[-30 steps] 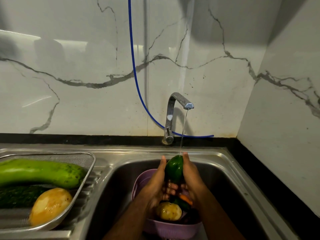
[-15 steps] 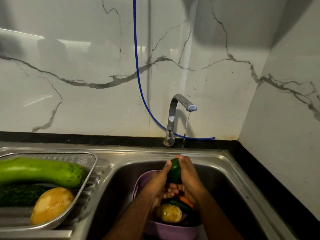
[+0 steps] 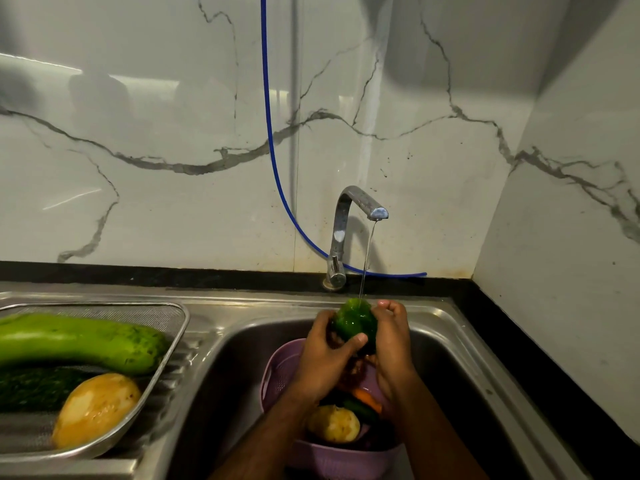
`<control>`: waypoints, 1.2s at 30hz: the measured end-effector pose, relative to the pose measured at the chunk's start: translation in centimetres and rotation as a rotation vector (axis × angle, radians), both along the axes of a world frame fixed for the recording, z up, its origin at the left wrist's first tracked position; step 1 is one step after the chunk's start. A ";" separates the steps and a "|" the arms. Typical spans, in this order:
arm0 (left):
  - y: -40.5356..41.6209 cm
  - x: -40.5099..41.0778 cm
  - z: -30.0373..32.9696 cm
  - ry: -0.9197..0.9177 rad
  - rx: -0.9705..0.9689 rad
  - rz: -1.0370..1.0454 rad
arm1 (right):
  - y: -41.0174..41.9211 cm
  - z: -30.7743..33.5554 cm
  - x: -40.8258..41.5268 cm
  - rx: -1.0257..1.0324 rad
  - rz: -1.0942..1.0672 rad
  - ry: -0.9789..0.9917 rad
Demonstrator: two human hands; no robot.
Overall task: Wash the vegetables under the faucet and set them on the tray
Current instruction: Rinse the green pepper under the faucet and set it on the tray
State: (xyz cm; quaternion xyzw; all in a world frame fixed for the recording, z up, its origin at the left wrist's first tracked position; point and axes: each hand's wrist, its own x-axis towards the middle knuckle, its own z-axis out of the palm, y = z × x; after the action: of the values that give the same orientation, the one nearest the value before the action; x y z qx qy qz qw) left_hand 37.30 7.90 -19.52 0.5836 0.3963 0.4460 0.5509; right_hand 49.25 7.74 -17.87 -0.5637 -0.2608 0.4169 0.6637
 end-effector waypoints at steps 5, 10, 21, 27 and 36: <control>-0.1 -0.1 0.0 0.103 0.129 0.003 | -0.7 1.0 0.7 0.019 0.044 0.017; 0.5 -0.2 -0.6 0.174 0.222 0.033 | -0.5 1.2 0.7 -0.047 0.037 0.006; 0.8 0.7 -1.0 0.225 0.266 0.095 | -1.7 0.5 0.9 0.031 0.092 0.126; -1.1 -0.4 0.7 0.284 0.161 -0.015 | -3.3 0.6 -0.4 -0.118 0.160 -0.106; -2.0 -5.7 4.8 0.814 0.346 0.084 | -6.2 1.1 -1.7 -0.265 0.062 -0.714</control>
State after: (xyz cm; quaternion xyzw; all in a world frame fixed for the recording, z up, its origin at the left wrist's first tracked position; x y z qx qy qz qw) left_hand 31.55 5.95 -14.75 0.7786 0.5238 0.2618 0.2257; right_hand 47.58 1.53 -16.78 -0.7462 -0.4363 0.2443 0.4396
